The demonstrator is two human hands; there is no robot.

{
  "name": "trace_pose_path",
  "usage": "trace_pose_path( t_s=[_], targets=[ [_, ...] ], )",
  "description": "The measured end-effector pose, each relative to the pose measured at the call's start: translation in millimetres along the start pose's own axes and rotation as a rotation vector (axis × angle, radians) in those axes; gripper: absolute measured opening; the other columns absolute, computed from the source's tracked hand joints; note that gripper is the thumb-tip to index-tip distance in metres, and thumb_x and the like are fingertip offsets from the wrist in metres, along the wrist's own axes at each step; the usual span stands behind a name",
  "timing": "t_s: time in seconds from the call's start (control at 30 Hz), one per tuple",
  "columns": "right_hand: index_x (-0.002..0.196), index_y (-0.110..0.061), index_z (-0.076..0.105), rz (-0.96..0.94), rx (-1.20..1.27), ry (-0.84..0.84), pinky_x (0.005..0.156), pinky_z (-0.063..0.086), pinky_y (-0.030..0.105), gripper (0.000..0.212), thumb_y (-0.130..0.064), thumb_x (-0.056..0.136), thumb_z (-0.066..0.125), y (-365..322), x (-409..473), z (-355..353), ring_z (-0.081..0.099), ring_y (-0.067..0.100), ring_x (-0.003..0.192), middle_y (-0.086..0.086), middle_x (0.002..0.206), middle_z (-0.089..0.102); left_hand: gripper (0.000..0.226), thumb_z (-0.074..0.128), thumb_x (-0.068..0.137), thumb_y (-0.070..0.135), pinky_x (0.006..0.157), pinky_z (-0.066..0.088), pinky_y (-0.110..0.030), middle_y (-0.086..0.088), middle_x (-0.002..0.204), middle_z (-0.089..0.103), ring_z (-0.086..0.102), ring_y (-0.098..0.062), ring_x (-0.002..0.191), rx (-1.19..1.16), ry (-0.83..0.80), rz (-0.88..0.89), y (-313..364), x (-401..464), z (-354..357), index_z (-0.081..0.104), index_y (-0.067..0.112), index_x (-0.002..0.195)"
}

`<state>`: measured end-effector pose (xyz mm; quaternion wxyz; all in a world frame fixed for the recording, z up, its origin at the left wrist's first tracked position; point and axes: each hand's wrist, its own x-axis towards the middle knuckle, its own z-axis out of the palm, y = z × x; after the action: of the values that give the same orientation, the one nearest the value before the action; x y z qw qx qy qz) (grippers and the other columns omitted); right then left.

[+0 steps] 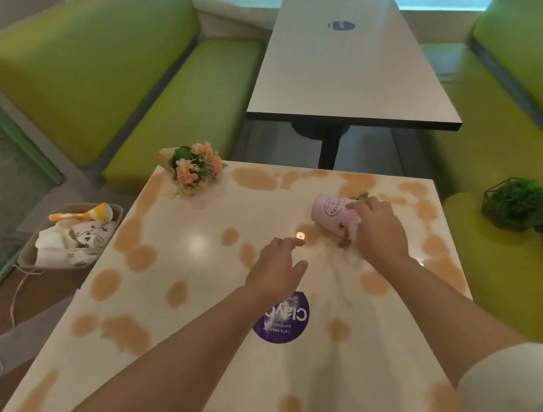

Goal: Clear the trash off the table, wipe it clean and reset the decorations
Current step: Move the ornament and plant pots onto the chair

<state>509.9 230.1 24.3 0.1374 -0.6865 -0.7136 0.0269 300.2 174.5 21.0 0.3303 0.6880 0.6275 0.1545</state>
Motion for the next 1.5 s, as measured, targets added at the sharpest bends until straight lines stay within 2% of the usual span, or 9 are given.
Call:
trace_pose_path(
  t_s=[0.13, 0.37, 0.5, 0.63, 0.8, 1.0, 1.1, 1.23, 1.5],
  targets=[
    [0.130, -0.020, 0.059, -0.137, -0.205, -0.115, 0.081, 0.047, 0.042, 0.068, -0.013, 0.068, 0.082, 12.6, 29.6, 4.8, 0.052, 0.034, 0.109, 0.010, 0.128, 0.057, 0.042, 0.050, 0.099, 0.034, 0.104, 0.039, -0.034, 0.004, 0.140, 0.042, 0.041, -0.016, 0.127, -0.014, -0.010, 0.007, -8.8, 14.5, 9.0, 0.042, 0.031, 0.140],
    [0.105, -0.020, 0.075, -0.303, -0.292, -0.032, 0.079, 0.049, 0.040, 0.051, -0.008, 0.058, 0.088, 27.0, 43.7, 19.2, 0.062, 0.036, 0.085, 0.010, 0.094, 0.069, 0.038, 0.051, 0.097, 0.033, 0.104, 0.040, -0.033, 0.008, 0.134, 0.045, 0.043, -0.012, 0.125, -0.092, 0.011, -0.002, -23.2, 36.0, 14.7, 0.048, 0.034, 0.136],
    [0.124, -0.028, 0.066, -0.138, -0.292, -0.008, 0.079, 0.043, 0.035, 0.045, -0.022, 0.081, 0.076, 19.4, 37.0, 10.4, 0.058, 0.029, 0.090, 0.003, 0.100, 0.069, 0.037, 0.051, 0.098, 0.032, 0.105, 0.040, -0.034, 0.006, 0.134, 0.047, 0.045, -0.012, 0.124, -0.122, 0.006, 0.006, -28.4, 41.9, 15.5, 0.050, 0.032, 0.134],
    [0.122, -0.032, 0.066, 0.187, 0.030, 0.128, 0.056, 0.032, 0.023, 0.031, -0.033, 0.101, 0.043, 4.1, 24.5, 2.2, 0.054, 0.019, 0.081, -0.005, 0.098, 0.058, 0.037, 0.045, 0.101, 0.038, 0.105, 0.041, -0.033, 0.004, 0.134, 0.048, 0.049, -0.012, 0.121, -0.188, 0.008, 0.022, -21.3, 41.2, 8.2, 0.050, 0.028, 0.136],
    [0.118, -0.022, 0.069, 0.372, 0.388, 0.175, 0.054, 0.036, 0.018, 0.031, -0.037, 0.100, 0.049, -32.1, 0.3, -4.9, 0.053, 0.013, 0.080, -0.005, 0.093, 0.057, 0.056, 0.039, 0.098, 0.055, 0.105, 0.039, -0.033, 0.005, 0.138, 0.048, 0.048, -0.013, 0.123, -0.398, -0.021, -0.028, -13.0, 38.2, -13.3, 0.042, 0.023, 0.143],
    [0.094, -0.016, 0.078, 0.512, 0.737, 0.081, 0.065, 0.058, 0.045, 0.021, -0.024, 0.095, 0.059, -92.9, -38.3, 2.7, 0.067, 0.022, 0.070, 0.000, 0.080, 0.073, 0.038, 0.050, 0.097, 0.046, 0.093, 0.047, -0.030, 0.012, 0.119, 0.058, 0.057, -0.009, 0.109, -0.554, -0.027, -0.064, -31.1, 9.3, -33.7, 0.051, 0.023, 0.127],
    [0.097, -0.019, 0.077, 0.600, 0.826, 0.054, 0.067, 0.058, 0.034, 0.016, -0.027, 0.091, 0.065, -120.2, -56.2, 10.5, 0.067, 0.011, 0.074, -0.008, 0.082, 0.071, 0.023, 0.053, 0.097, 0.040, 0.095, 0.051, -0.042, 0.009, 0.109, 0.060, 0.061, -0.014, 0.101, -0.625, 0.013, -0.182, -52.9, -8.4, -42.0, 0.051, 0.023, 0.114],
    [0.083, -0.021, 0.074, 0.667, 0.872, 0.000, 0.062, 0.047, 0.018, 0.008, -0.028, 0.087, 0.071, -150.1, -77.6, 18.6, 0.063, 0.008, 0.075, -0.009, 0.079, 0.069, 0.021, 0.053, 0.097, 0.041, 0.086, 0.053, -0.041, 0.002, 0.096, 0.062, 0.066, -0.020, 0.087, -0.635, 0.005, -0.259, -78.8, -34.6, -56.6, 0.052, 0.020, 0.096],
    [0.094, -0.014, 0.075, 0.711, 0.912, -0.046, 0.069, 0.045, 0.019, 0.011, -0.020, 0.088, 0.069, -193.0, -102.2, 37.4, 0.063, 0.011, 0.084, -0.005, 0.087, 0.070, 0.031, 0.049, 0.099, 0.040, 0.082, 0.054, -0.037, 0.000, 0.106, 0.061, 0.067, -0.020, 0.081, -0.704, -0.054, -0.318, -128.6, -68.1, -66.1, 0.044, 0.020, 0.122]
  ],
)
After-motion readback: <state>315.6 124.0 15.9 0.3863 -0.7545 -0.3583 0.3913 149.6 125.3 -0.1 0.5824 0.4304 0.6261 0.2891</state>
